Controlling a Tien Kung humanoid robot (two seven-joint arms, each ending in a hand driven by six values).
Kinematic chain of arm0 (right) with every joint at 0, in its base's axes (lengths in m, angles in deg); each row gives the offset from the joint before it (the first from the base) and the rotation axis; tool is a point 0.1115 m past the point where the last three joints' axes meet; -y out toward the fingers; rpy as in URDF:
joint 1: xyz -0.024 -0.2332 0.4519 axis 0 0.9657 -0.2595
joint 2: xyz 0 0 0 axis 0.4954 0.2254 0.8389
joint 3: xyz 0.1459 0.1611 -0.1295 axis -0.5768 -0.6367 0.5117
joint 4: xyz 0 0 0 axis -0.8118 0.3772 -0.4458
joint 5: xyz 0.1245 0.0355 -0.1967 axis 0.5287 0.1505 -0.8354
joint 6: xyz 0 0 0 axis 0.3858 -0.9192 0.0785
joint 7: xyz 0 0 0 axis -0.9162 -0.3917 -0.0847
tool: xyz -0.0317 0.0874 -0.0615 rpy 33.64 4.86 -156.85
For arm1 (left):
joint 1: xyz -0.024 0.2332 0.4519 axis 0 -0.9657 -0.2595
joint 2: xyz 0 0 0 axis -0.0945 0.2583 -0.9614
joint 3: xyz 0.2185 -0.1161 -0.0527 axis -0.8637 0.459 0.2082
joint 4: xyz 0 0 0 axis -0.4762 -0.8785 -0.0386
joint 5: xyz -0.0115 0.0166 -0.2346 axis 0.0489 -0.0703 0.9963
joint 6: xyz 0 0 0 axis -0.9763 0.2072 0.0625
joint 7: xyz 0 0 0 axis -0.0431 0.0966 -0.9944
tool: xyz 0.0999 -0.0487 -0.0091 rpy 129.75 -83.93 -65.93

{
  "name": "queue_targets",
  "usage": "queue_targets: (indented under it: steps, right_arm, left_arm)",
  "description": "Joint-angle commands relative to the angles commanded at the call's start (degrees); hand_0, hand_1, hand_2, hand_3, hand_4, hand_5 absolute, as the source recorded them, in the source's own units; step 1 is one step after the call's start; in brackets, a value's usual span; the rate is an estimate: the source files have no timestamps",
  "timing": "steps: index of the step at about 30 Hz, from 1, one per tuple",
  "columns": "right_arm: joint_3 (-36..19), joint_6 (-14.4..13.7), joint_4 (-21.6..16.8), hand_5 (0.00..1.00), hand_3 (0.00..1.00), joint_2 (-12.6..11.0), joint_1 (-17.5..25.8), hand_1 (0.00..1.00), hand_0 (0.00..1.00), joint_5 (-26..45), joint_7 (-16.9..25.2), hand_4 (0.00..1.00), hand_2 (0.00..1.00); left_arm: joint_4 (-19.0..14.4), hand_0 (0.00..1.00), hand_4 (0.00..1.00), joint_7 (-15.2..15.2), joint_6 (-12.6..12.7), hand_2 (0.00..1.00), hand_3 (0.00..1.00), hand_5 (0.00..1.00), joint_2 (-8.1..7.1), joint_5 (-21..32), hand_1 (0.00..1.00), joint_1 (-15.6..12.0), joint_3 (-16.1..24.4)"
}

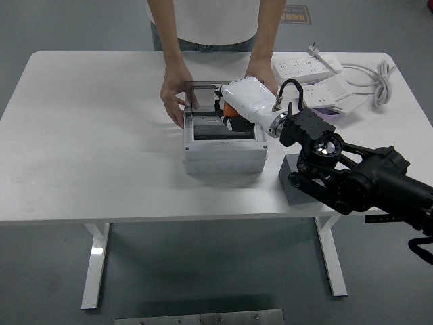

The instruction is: Fetch the battery,place it into the box,close the lid of the box

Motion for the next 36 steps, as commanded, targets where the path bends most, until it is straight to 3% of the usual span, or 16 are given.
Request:
queue_targets:
  steps: [12, 22, 36]
  right_arm:
    - [0.8, -1.1, 8.2, 0.002, 0.267, 5.0, -0.7, 0.234, 0.116, 4.5, 0.5, 0.002, 0.271]
    - [2.0, -2.5, 12.2, 0.002, 0.27, 7.8, -1.0, 0.235, 0.121, 7.1, 0.7, 0.002, 0.273]
    - [4.1, -3.2, 12.0, 0.002, 0.273, 9.6, -1.3, 0.236, 0.124, 9.3, 1.0, 0.002, 0.275]
  left_arm:
    - [0.0, 0.444, 0.787, 0.1, -0.2, 0.665, 0.675, 0.929, -0.09, -0.9, 0.654, 0.5, 0.3]
    - [0.0, 0.445, 0.788, 0.3, -0.5, 0.665, 0.671, 0.929, -0.05, -1.8, 0.654, 0.9, 0.7]
    - [0.0, 0.445, 0.789, 0.4, -0.5, 0.665, 0.67, 0.935, -0.01, -2.4, 0.654, 1.4, 0.9]
